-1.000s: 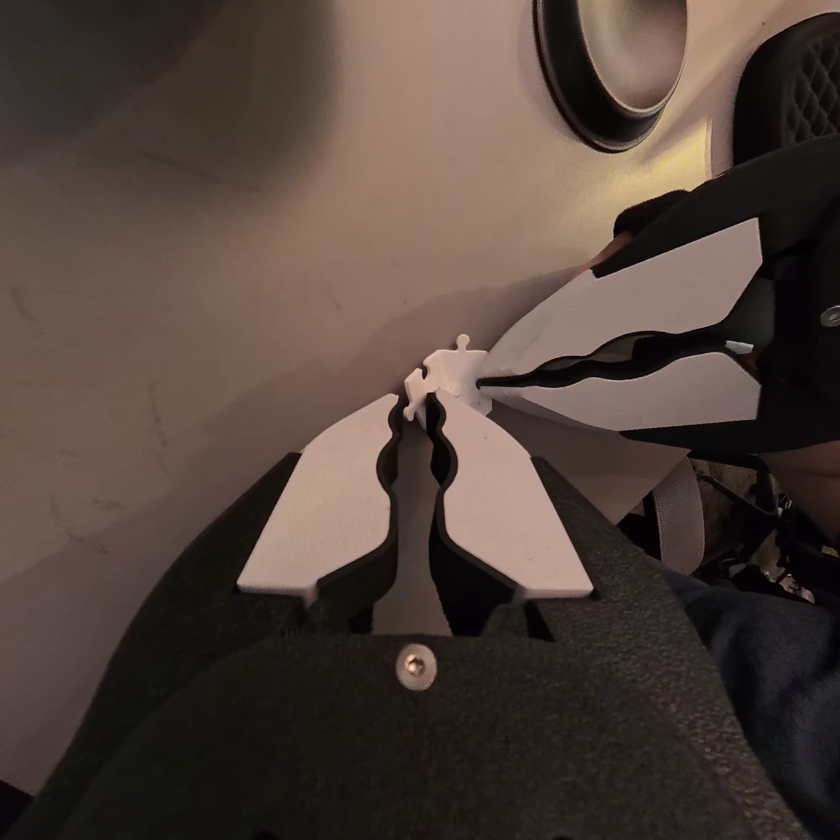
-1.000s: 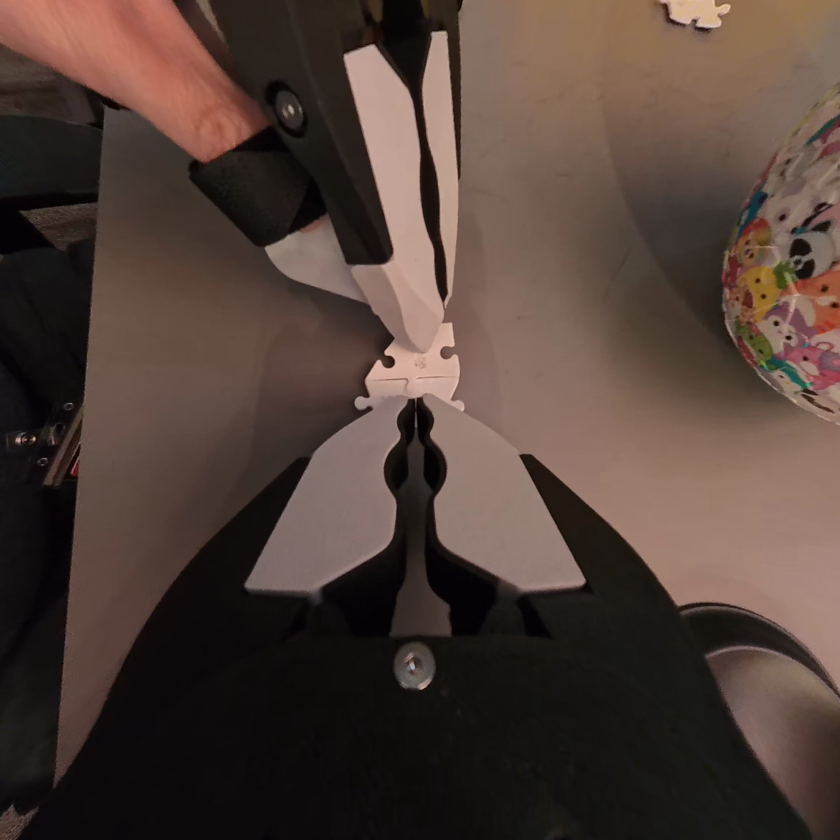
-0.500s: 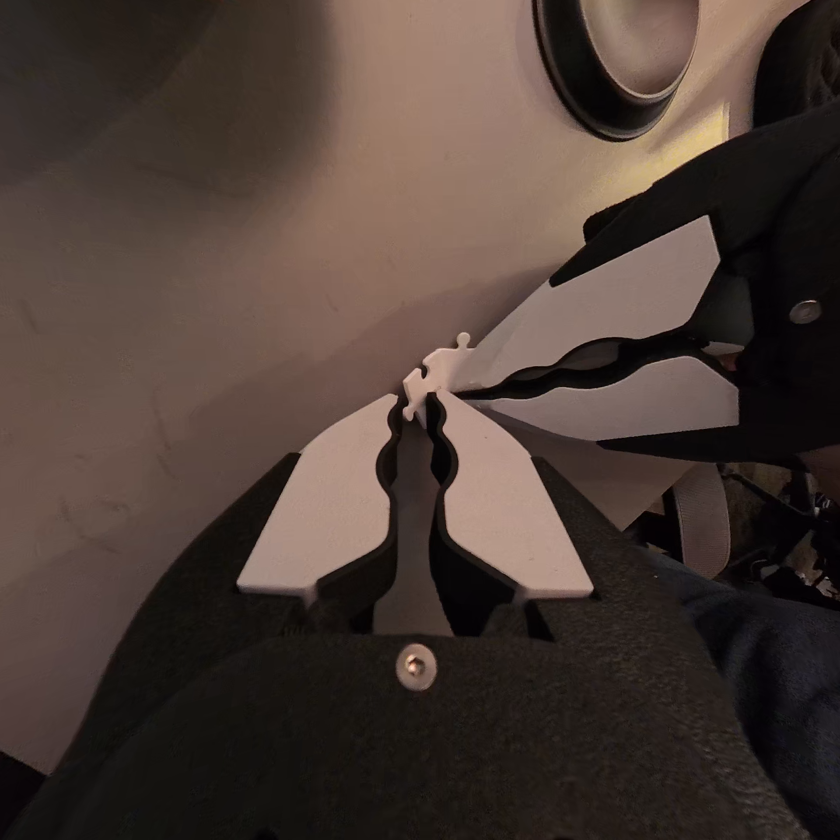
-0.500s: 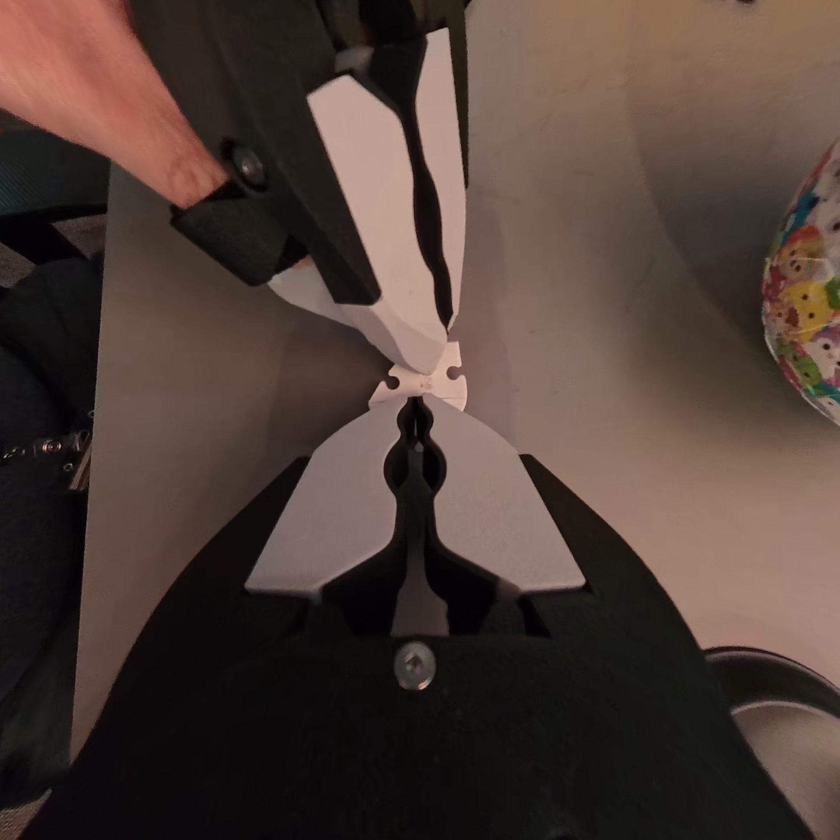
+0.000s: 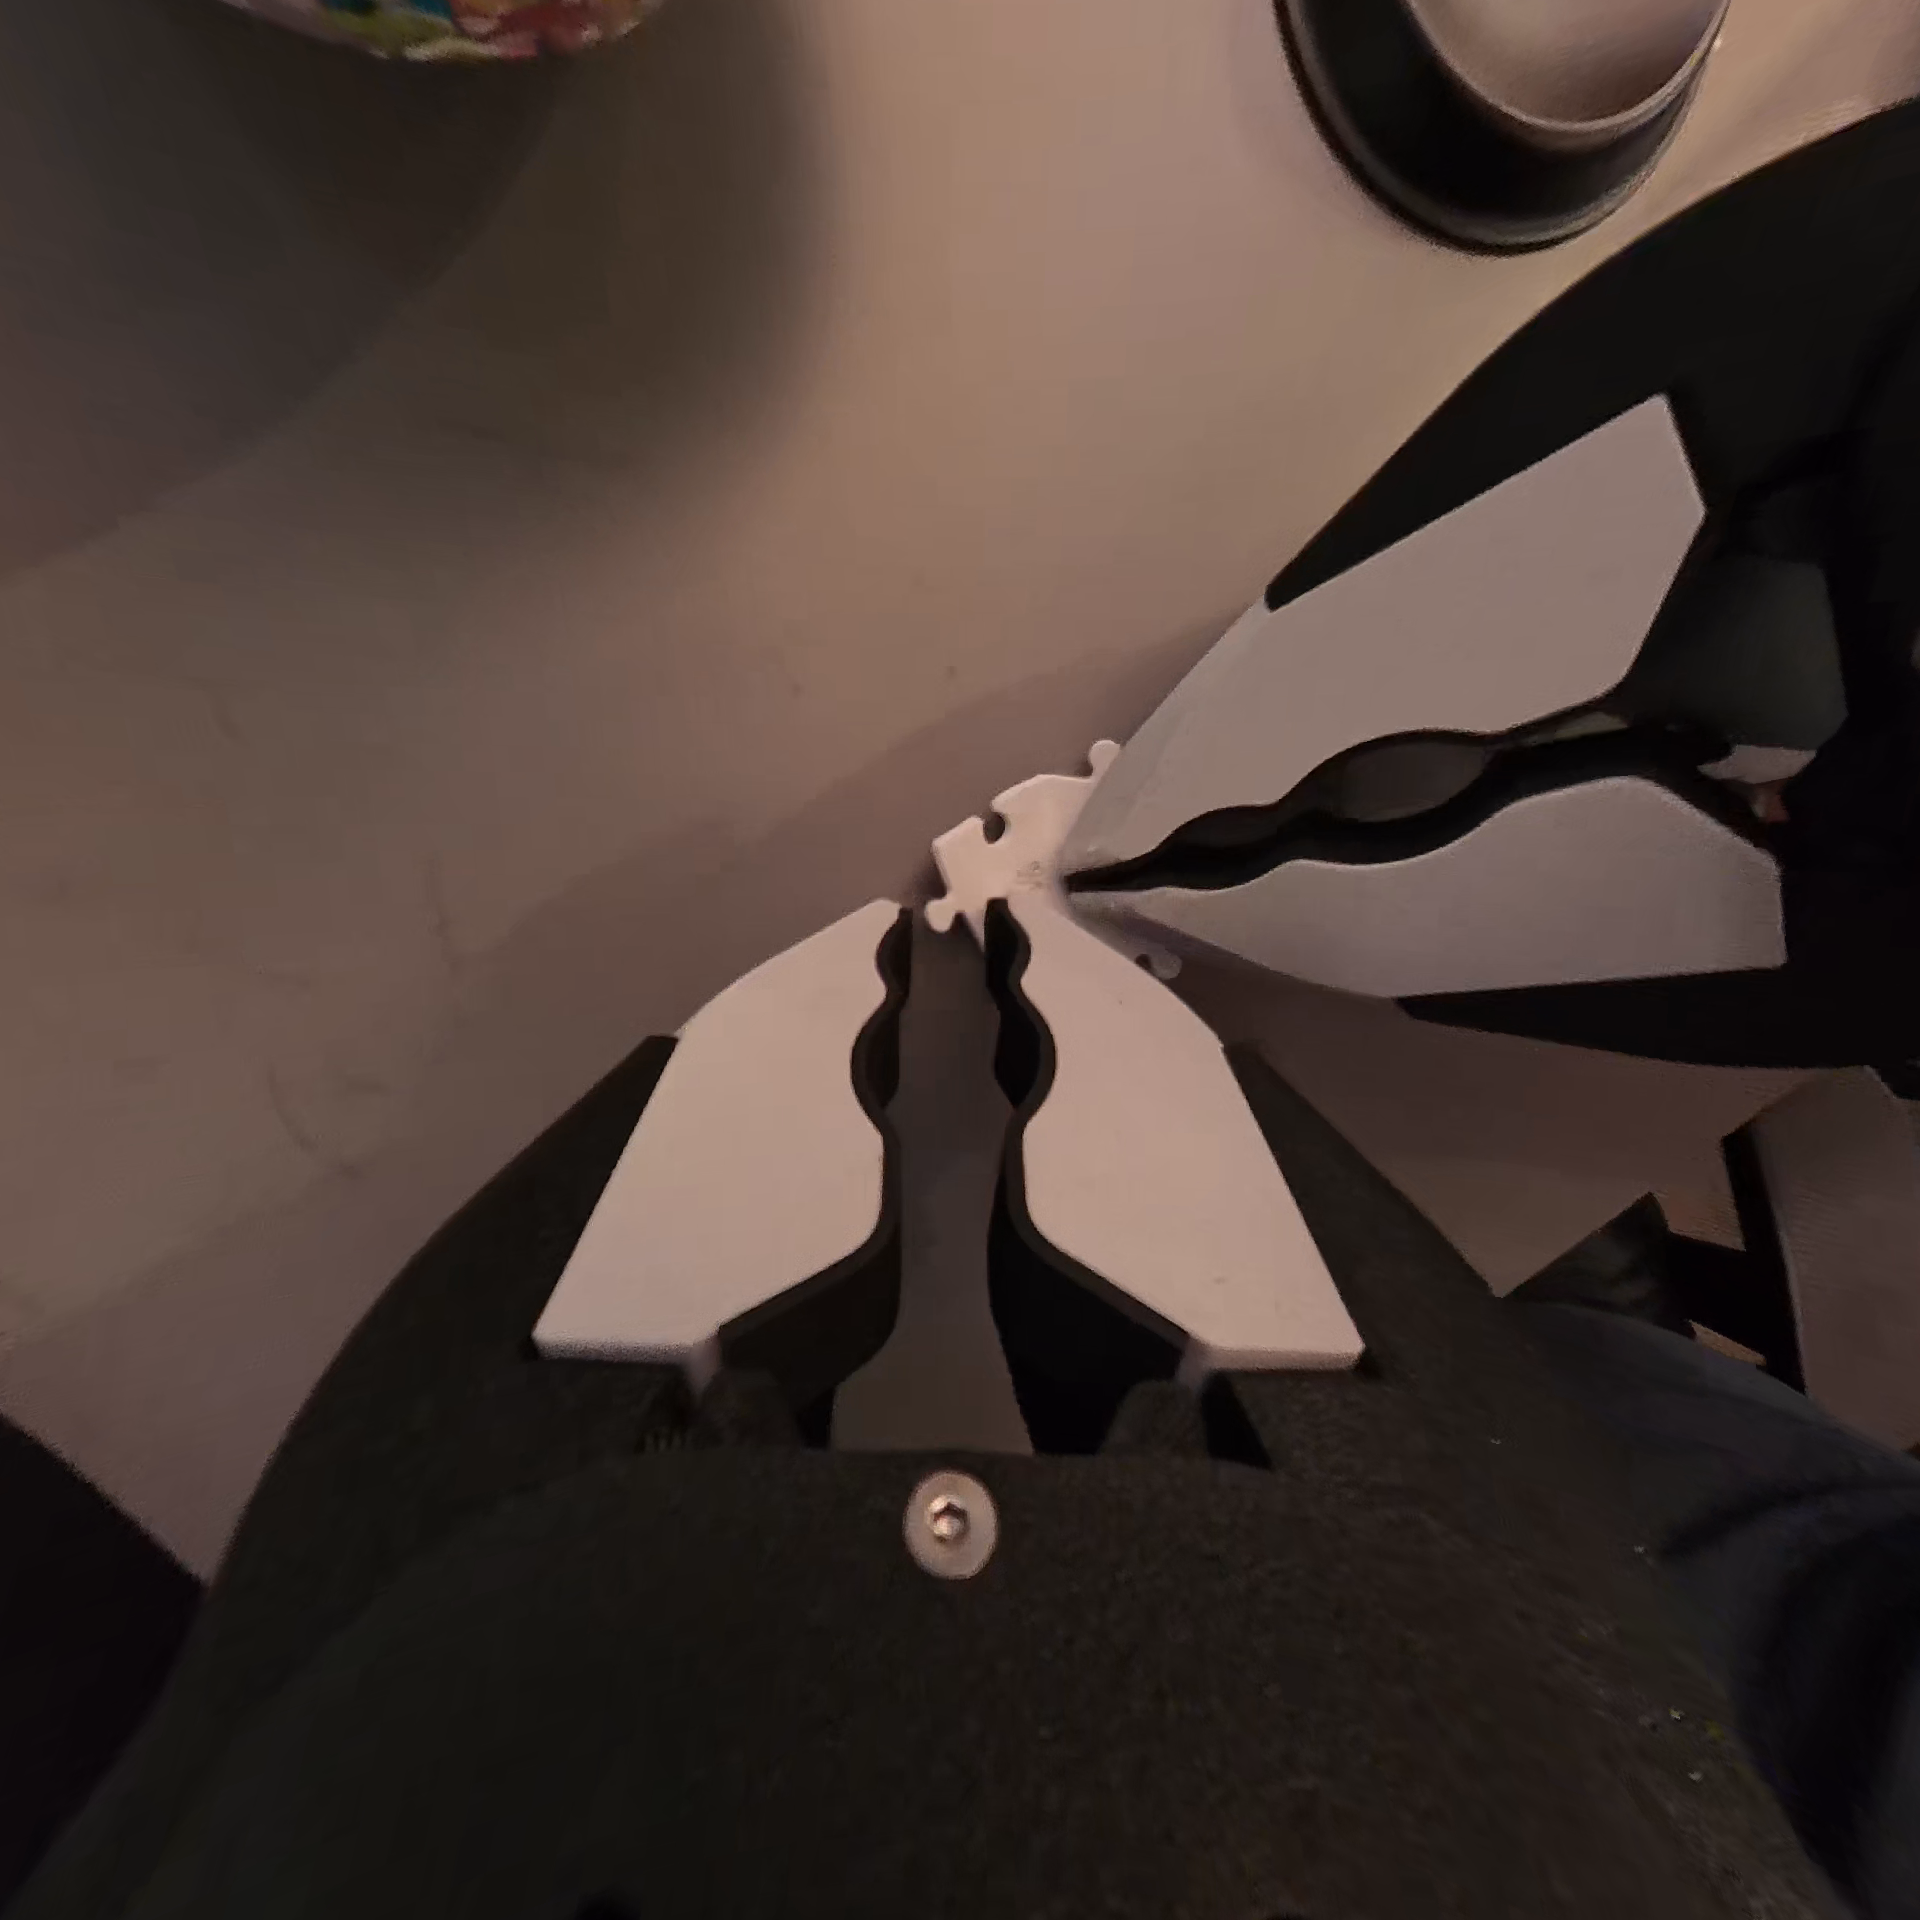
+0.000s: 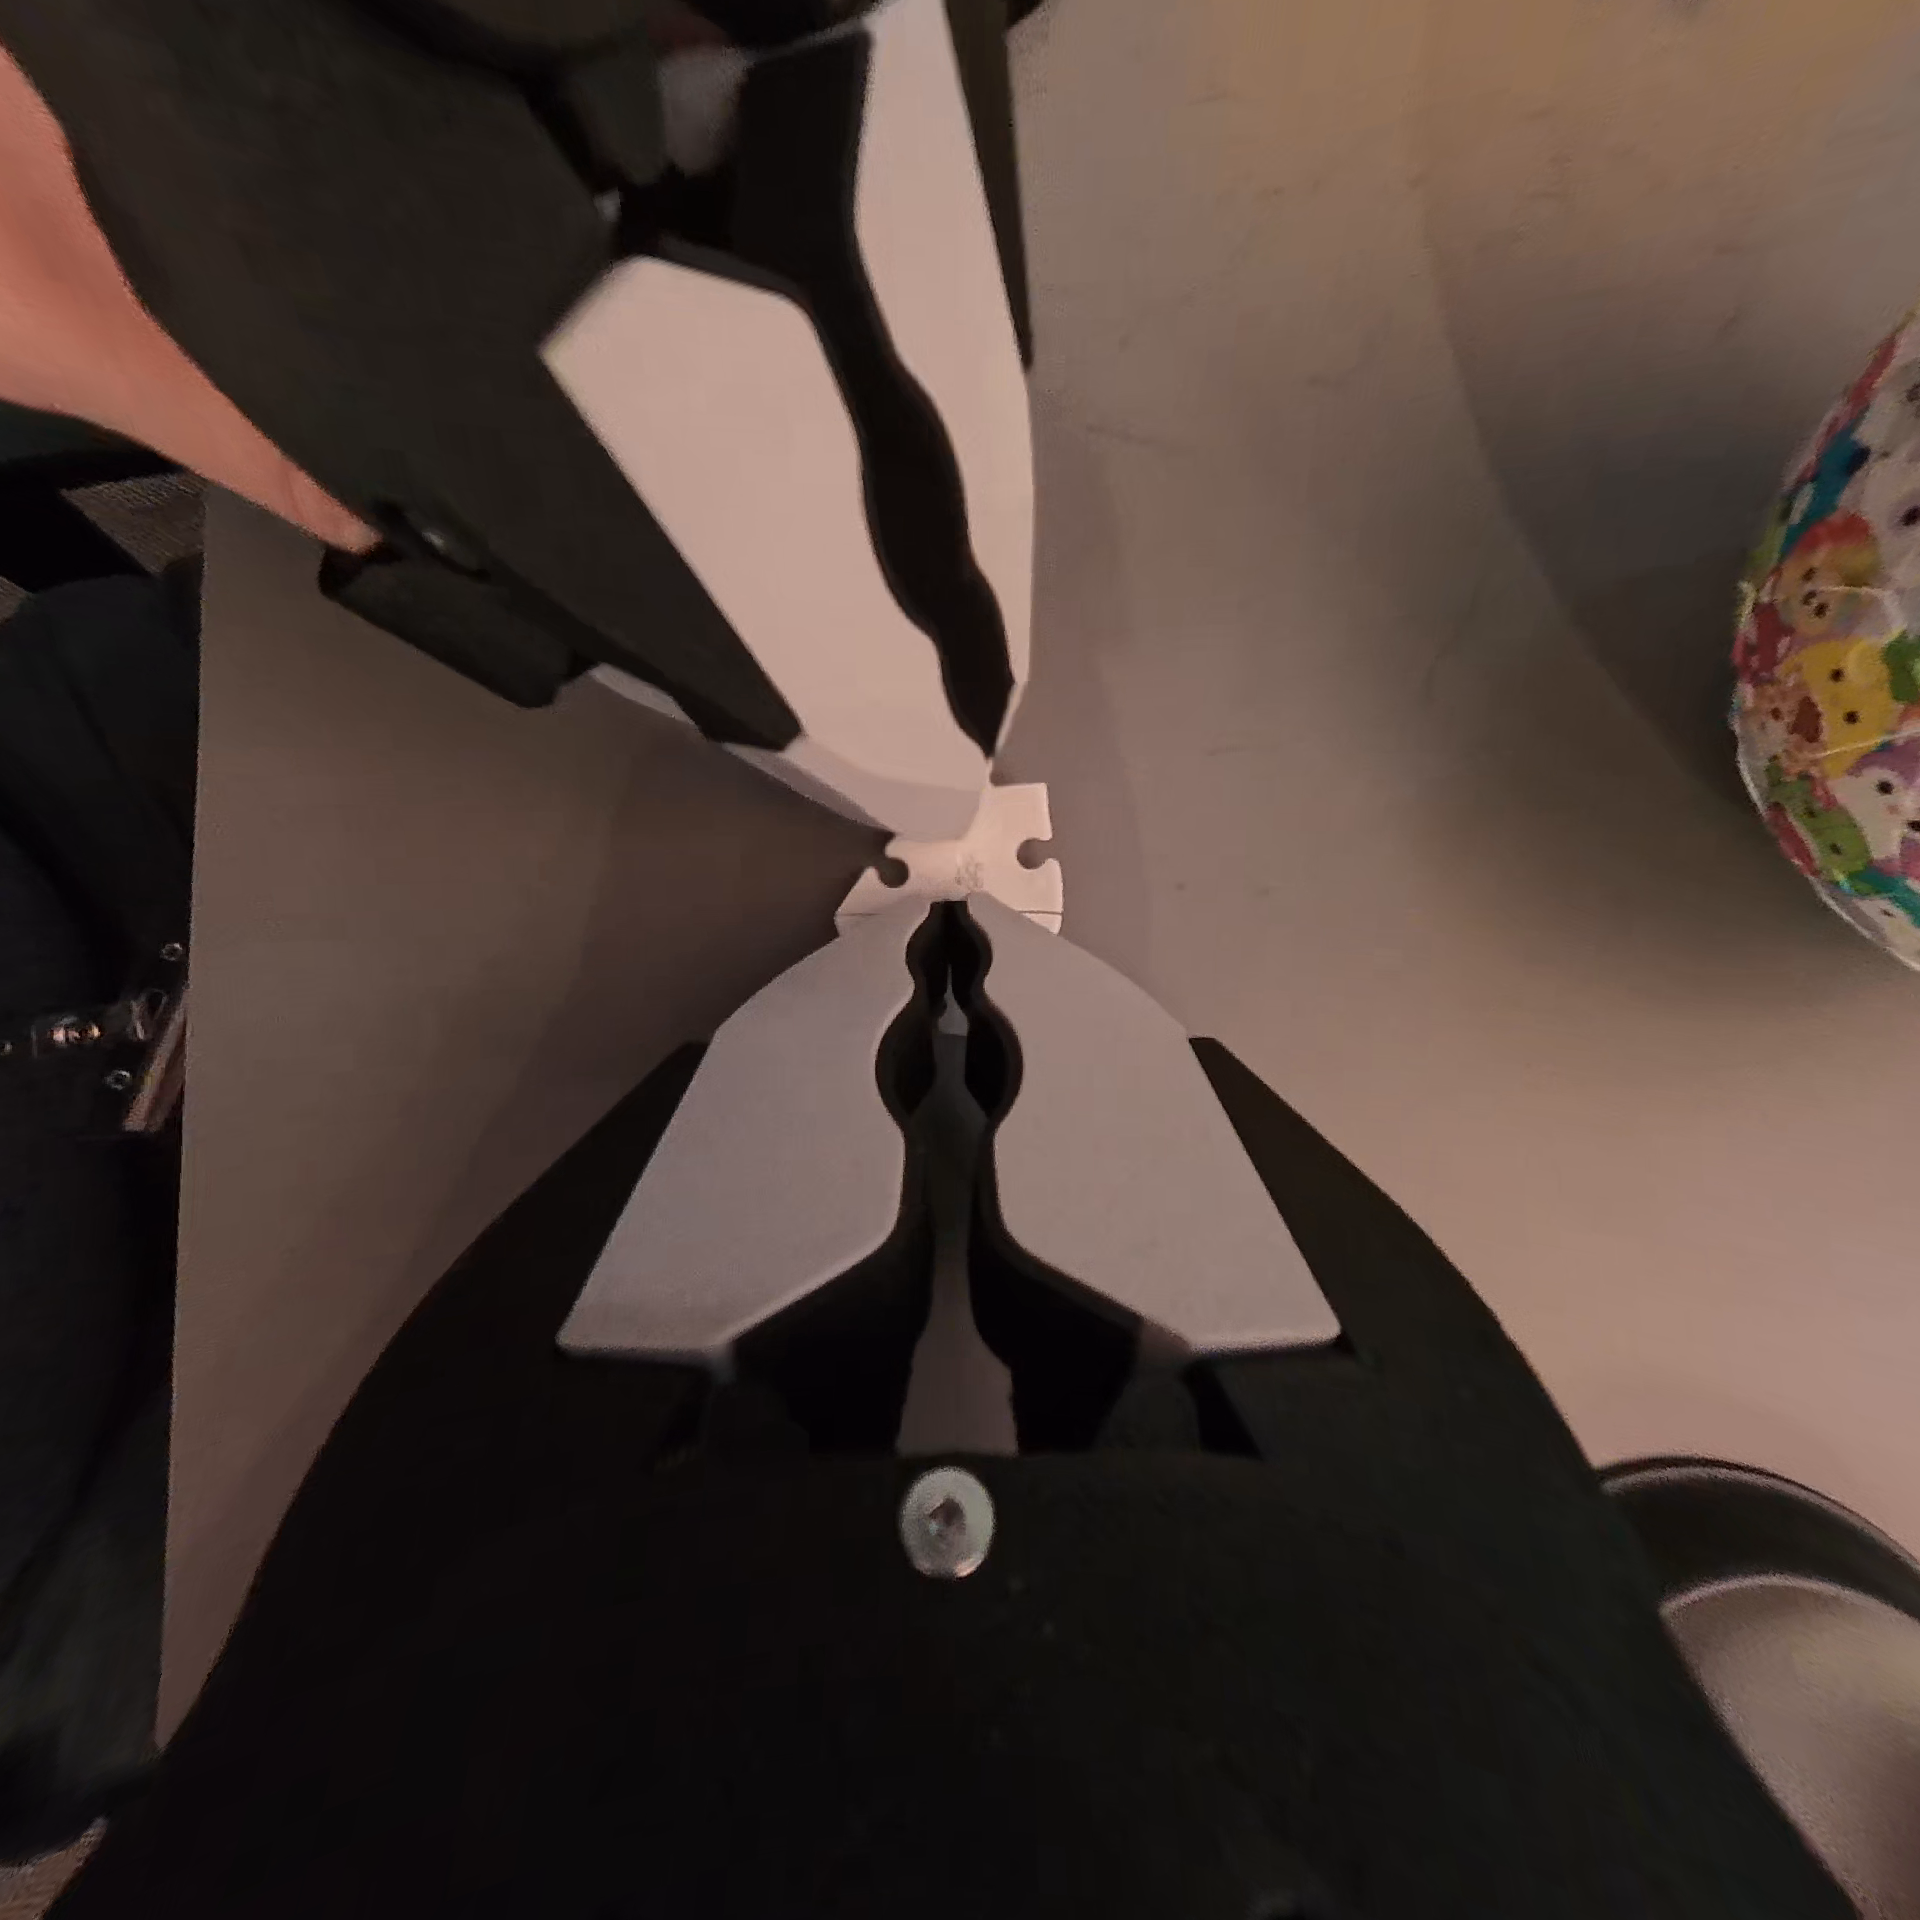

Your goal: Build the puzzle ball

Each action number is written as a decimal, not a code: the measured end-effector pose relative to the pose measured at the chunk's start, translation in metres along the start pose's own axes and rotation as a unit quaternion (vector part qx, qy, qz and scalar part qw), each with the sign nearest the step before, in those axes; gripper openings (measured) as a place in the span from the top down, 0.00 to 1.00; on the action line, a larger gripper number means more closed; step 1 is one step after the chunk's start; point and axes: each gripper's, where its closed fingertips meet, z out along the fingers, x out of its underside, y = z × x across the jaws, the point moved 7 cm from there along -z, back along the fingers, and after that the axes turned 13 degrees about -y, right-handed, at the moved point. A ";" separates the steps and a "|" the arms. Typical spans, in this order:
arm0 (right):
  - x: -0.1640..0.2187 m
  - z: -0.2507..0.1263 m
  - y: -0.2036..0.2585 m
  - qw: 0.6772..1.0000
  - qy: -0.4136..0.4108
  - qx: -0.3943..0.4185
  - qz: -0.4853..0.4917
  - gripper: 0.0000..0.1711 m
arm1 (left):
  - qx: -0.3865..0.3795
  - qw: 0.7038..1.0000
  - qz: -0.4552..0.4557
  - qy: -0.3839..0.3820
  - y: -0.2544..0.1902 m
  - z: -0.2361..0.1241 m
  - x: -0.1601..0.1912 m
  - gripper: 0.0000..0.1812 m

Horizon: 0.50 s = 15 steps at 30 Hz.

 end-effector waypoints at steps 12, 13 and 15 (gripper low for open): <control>-0.017 -0.023 -0.013 0.995 -0.087 0.012 0.057 0.99 | -0.007 0.997 0.044 -0.057 -0.004 -0.011 0.005 0.90; -0.016 -0.023 -0.014 0.995 -0.083 0.006 0.059 0.99 | -0.002 0.997 0.044 -0.059 -0.005 -0.011 0.005 0.90; -0.013 -0.018 -0.013 0.997 -0.062 -0.006 0.047 0.99 | 0.004 0.997 0.048 -0.059 -0.008 -0.009 0.005 0.91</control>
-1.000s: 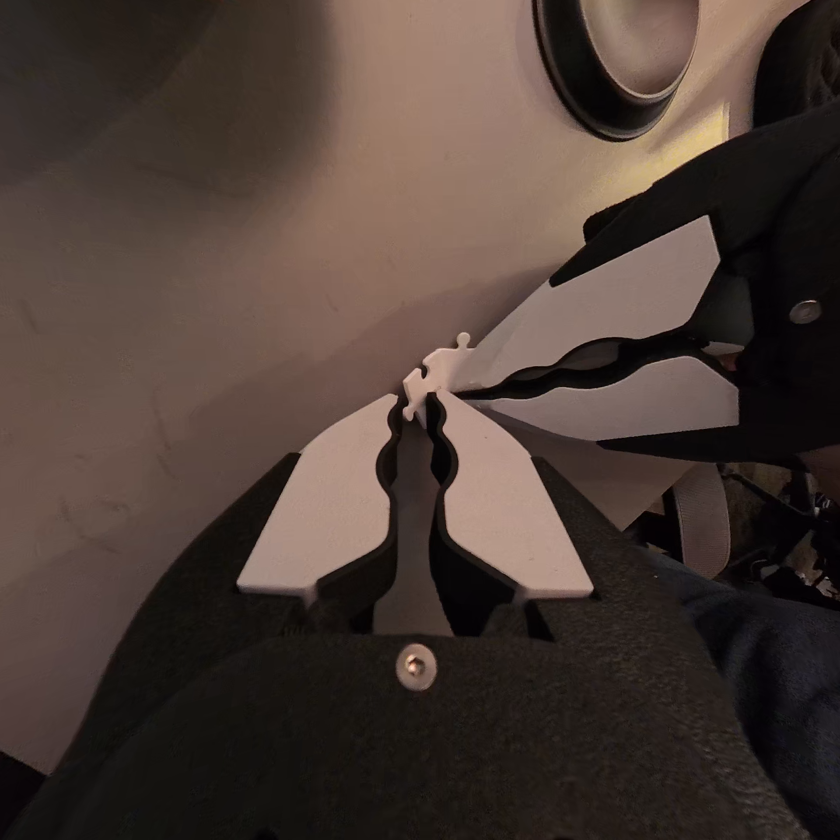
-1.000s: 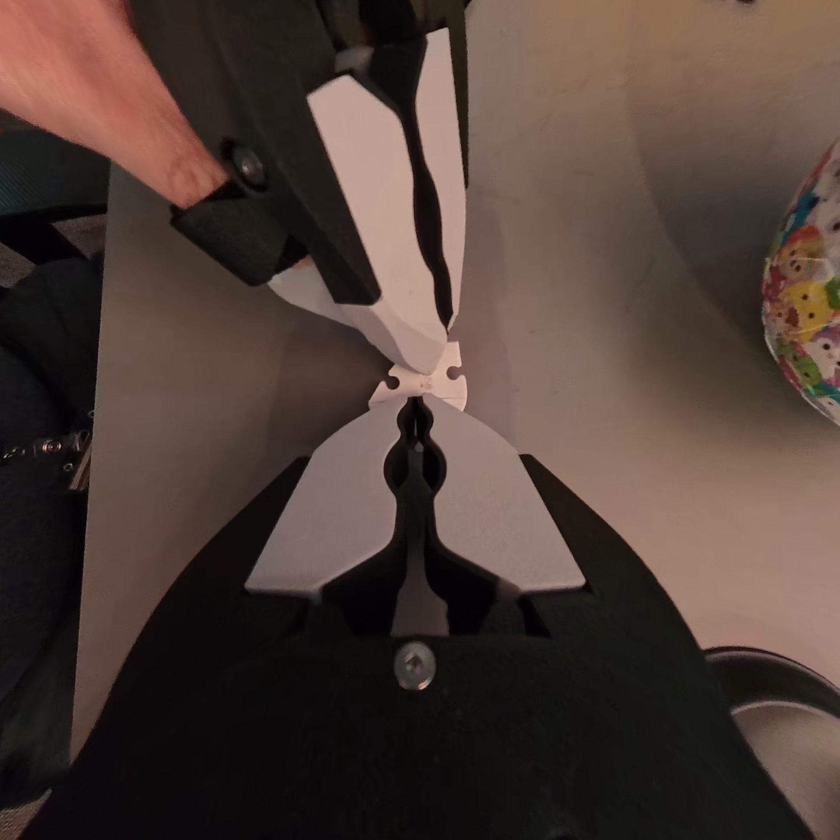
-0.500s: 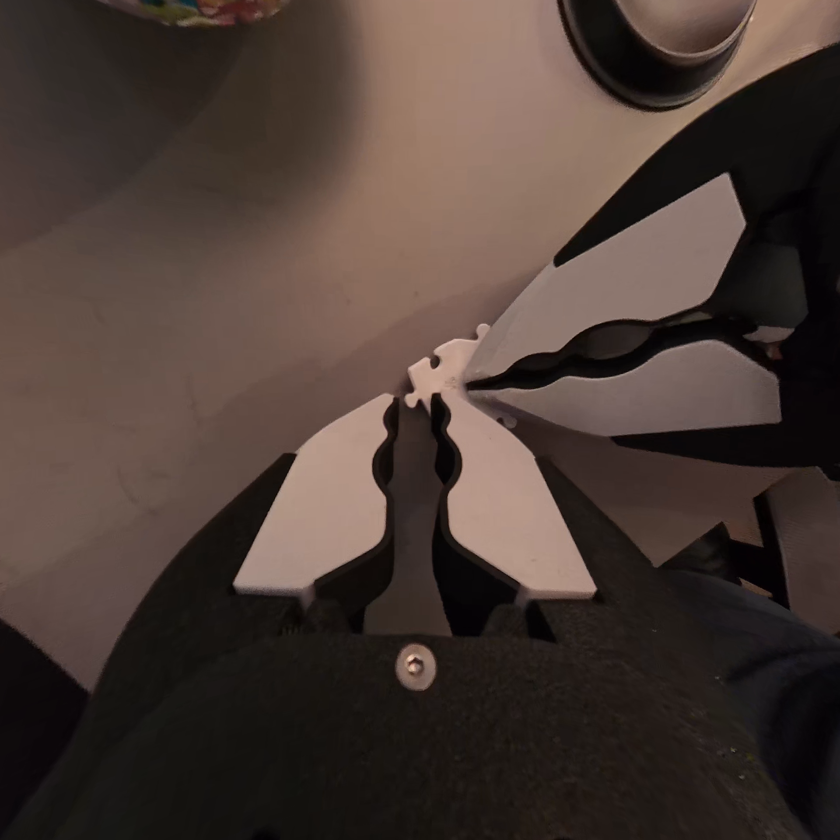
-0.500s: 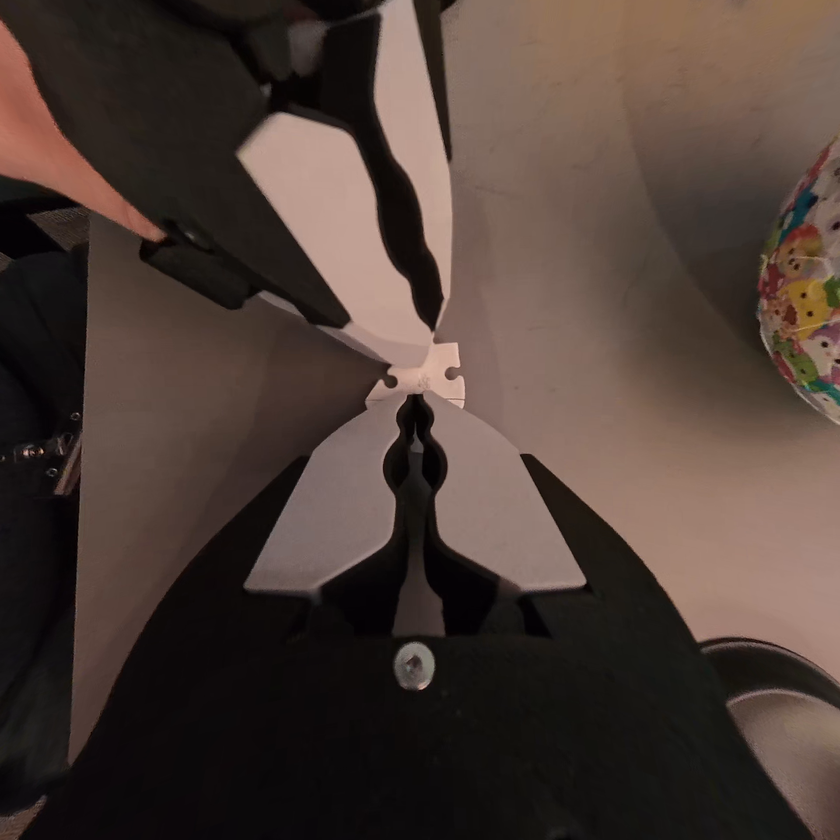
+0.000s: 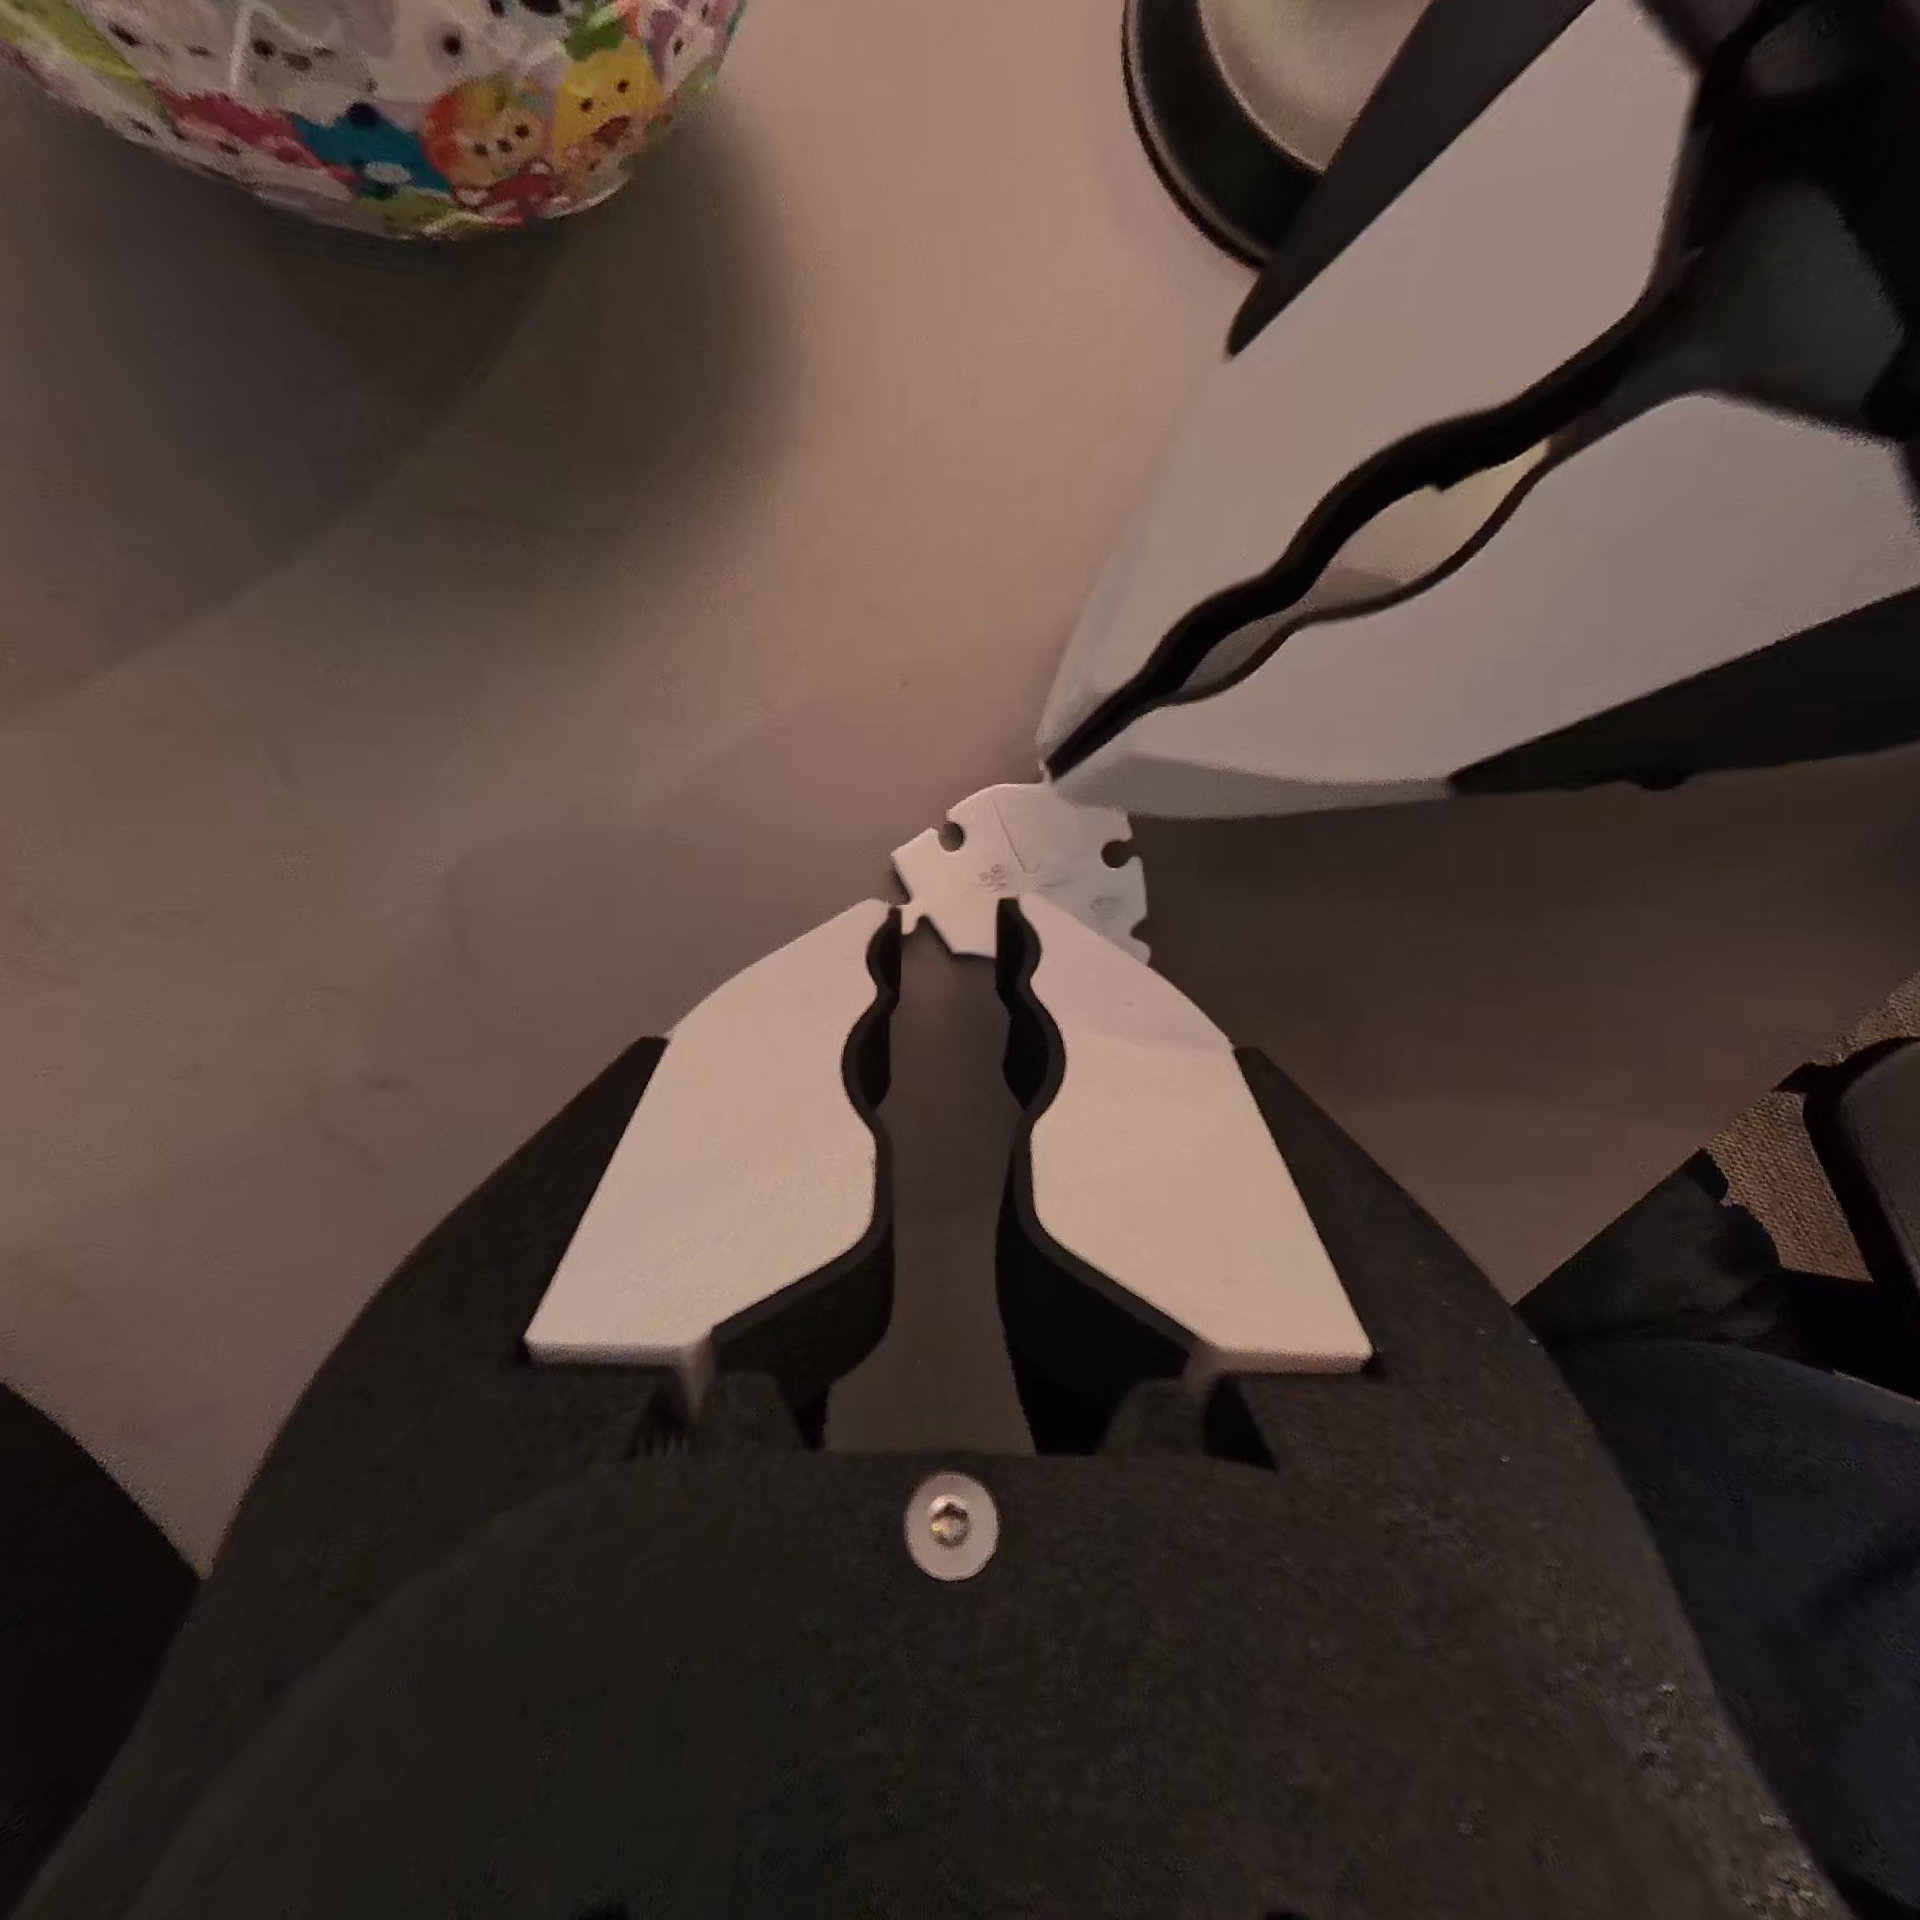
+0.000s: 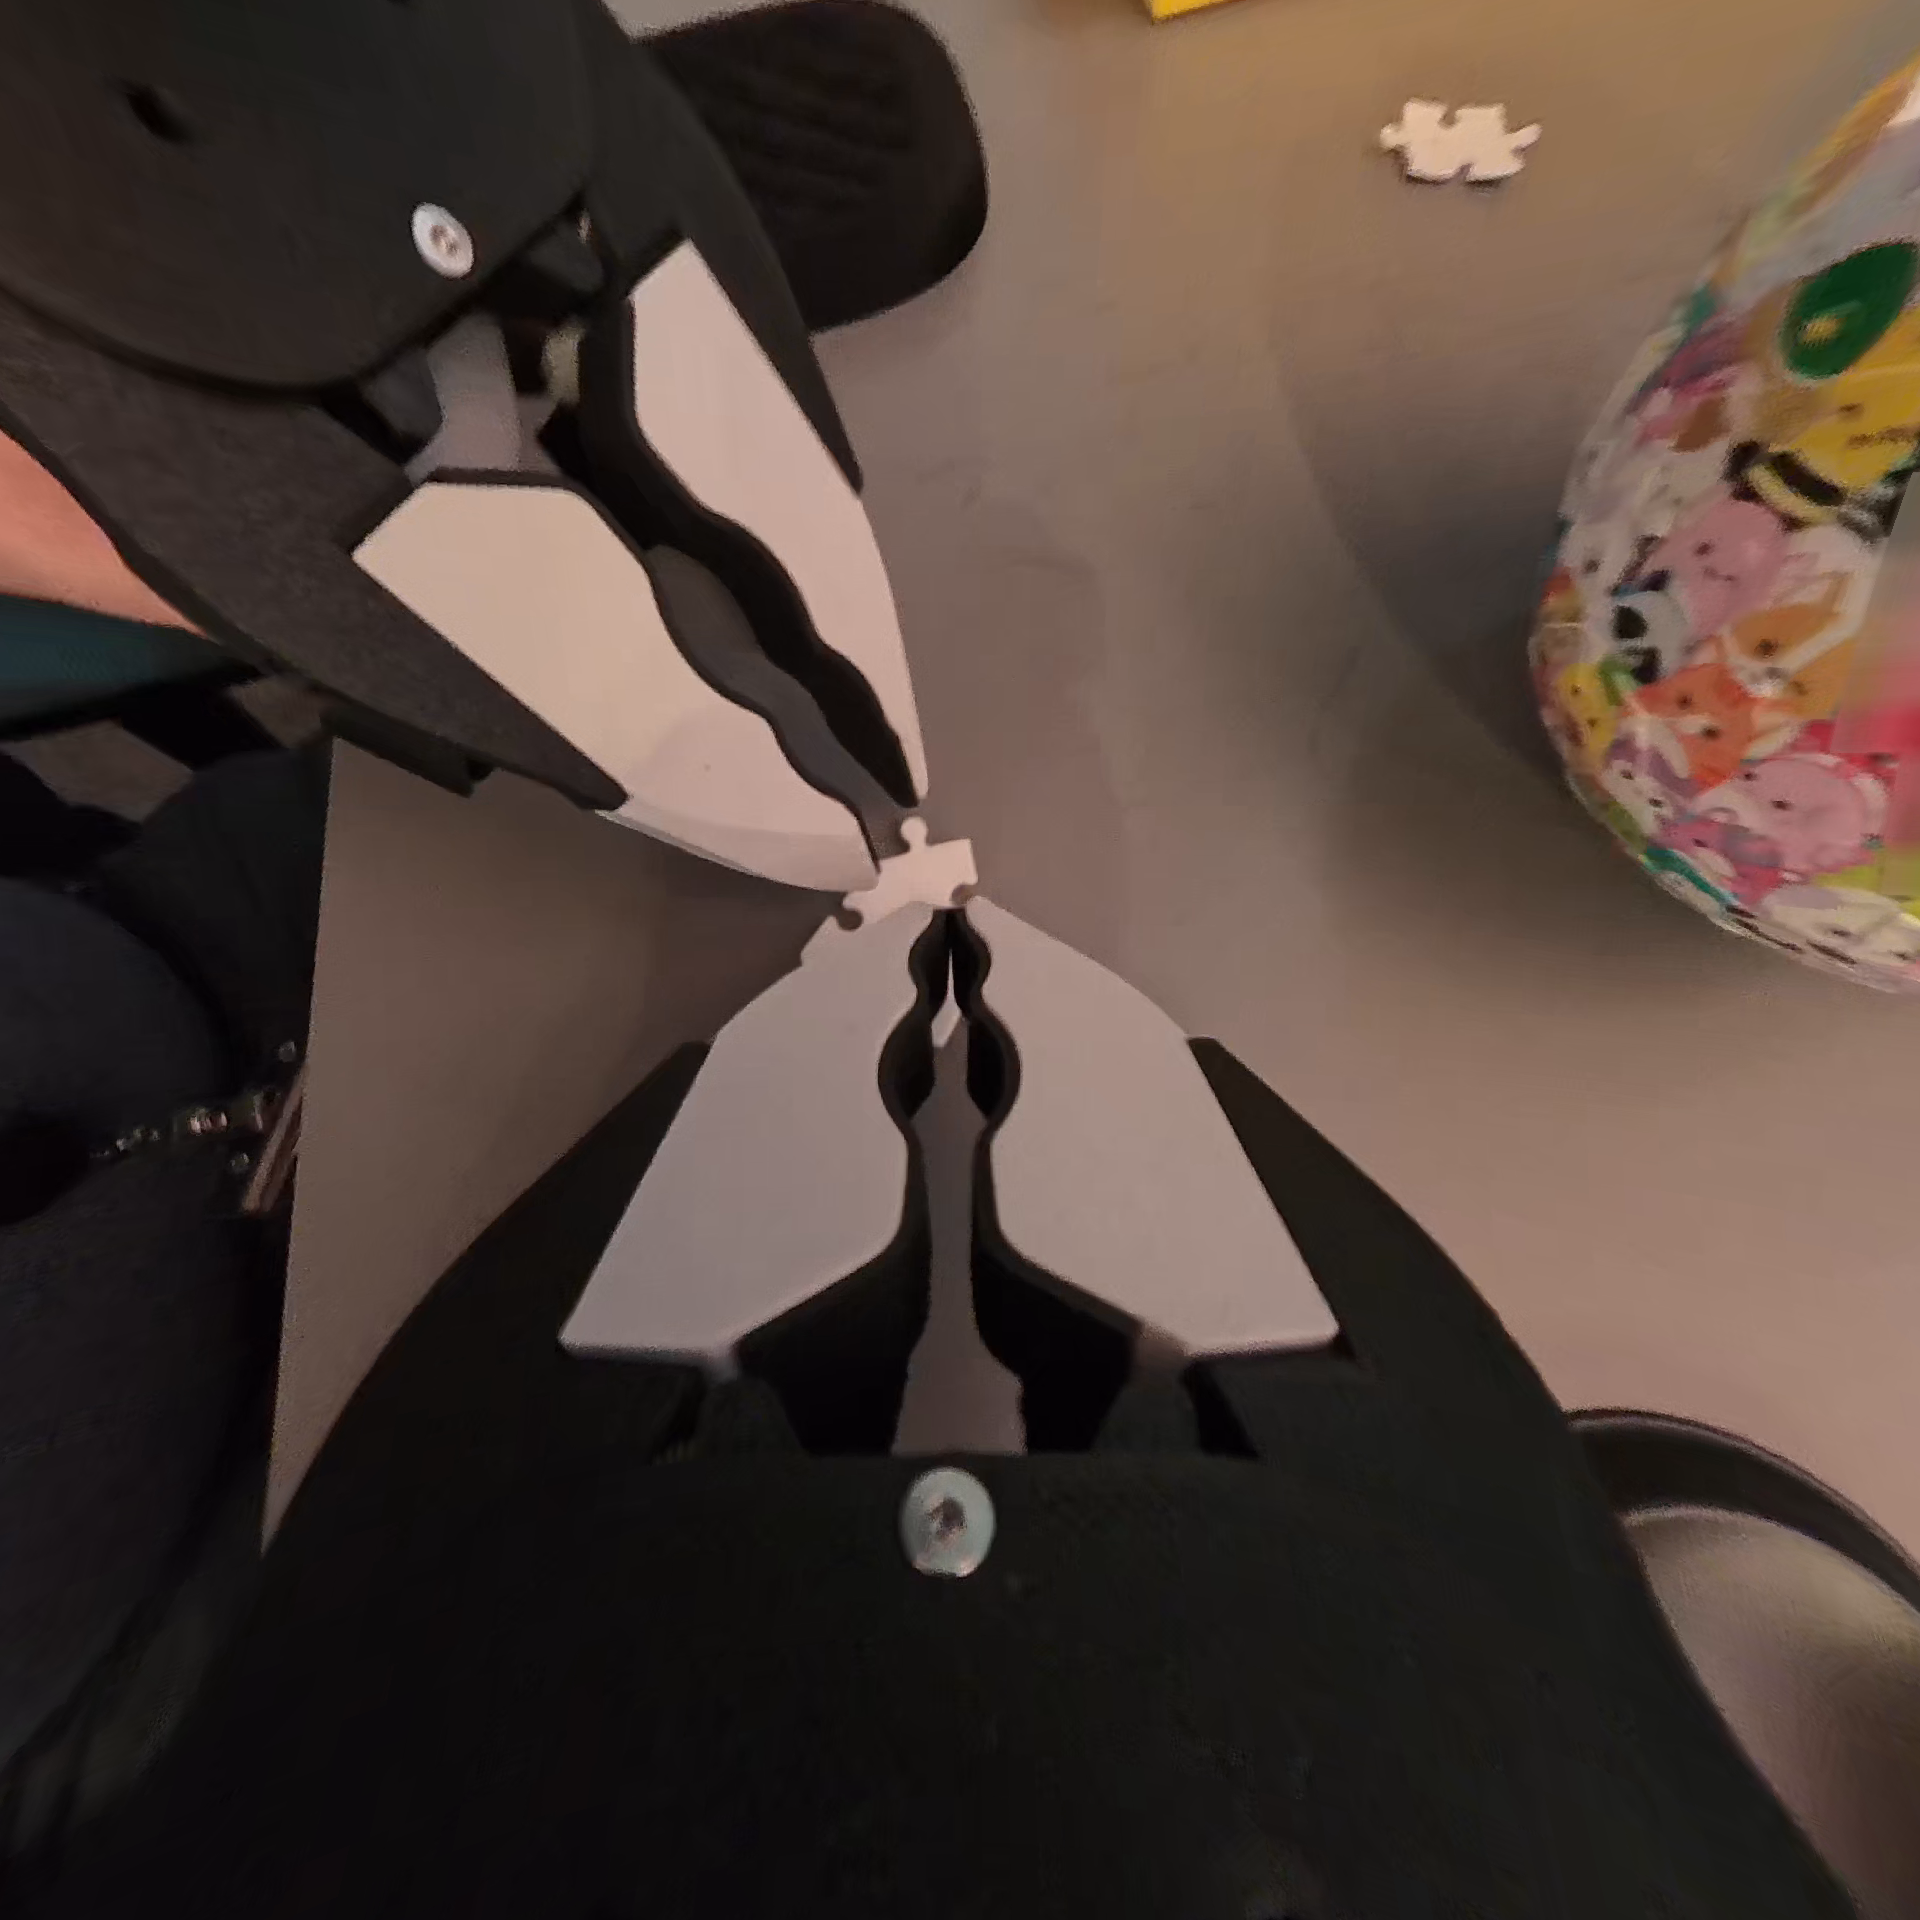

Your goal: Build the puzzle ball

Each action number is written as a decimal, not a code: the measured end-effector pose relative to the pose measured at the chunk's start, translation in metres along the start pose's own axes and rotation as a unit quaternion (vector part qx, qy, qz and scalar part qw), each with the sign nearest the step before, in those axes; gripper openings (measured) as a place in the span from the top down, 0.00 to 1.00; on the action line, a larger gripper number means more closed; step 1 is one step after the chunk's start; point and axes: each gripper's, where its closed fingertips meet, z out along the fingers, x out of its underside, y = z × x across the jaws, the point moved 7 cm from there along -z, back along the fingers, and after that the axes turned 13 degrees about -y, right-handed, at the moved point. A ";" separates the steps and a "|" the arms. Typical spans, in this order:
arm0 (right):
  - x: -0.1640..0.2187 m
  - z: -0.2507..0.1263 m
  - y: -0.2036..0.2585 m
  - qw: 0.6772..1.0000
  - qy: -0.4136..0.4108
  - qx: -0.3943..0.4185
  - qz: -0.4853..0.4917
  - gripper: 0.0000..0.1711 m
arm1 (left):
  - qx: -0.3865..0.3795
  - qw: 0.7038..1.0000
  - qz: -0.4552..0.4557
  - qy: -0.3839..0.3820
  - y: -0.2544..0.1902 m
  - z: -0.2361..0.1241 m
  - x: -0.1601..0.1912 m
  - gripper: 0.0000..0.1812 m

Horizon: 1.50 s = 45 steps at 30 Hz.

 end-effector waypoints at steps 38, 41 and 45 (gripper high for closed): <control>0.014 0.021 0.015 0.996 0.067 -0.006 -0.060 0.99 | 0.037 0.999 -0.018 0.007 0.004 0.002 0.013 0.95; 0.011 0.022 0.015 0.994 0.090 -0.009 -0.055 0.99 | 0.038 0.999 -0.029 -0.002 0.009 -0.002 0.011 0.95; 0.007 0.024 0.015 0.990 0.130 -0.012 -0.060 0.99 | 0.031 0.998 -0.050 -0.019 0.023 -0.009 0.006 0.95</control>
